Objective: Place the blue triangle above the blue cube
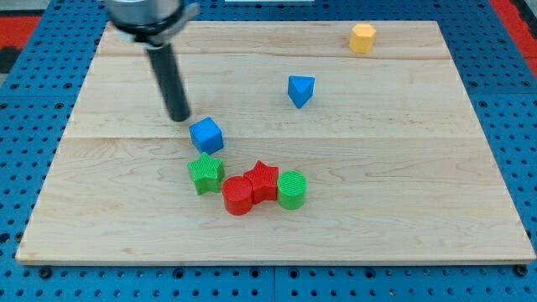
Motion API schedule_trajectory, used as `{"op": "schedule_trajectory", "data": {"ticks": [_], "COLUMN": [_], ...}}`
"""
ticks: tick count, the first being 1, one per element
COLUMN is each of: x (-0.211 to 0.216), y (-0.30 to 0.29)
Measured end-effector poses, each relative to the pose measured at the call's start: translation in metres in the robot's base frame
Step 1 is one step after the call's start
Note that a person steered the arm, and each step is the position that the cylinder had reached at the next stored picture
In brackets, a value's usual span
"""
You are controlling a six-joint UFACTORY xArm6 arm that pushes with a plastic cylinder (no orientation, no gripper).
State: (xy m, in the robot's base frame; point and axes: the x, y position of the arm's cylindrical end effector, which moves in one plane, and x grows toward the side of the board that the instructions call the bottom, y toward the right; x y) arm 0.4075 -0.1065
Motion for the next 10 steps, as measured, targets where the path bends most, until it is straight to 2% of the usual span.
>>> {"op": "schedule_trajectory", "data": {"ticks": [1,2,3,4,5,6,7,8,9,10], "x": [0.053,0.030,0.011,-0.034,-0.074,-0.045,-0.068,-0.105,-0.108,-0.069], "y": [0.032,0.075,0.165,0.183,0.137,0.076,0.126,0.124,0.053,0.018]}}
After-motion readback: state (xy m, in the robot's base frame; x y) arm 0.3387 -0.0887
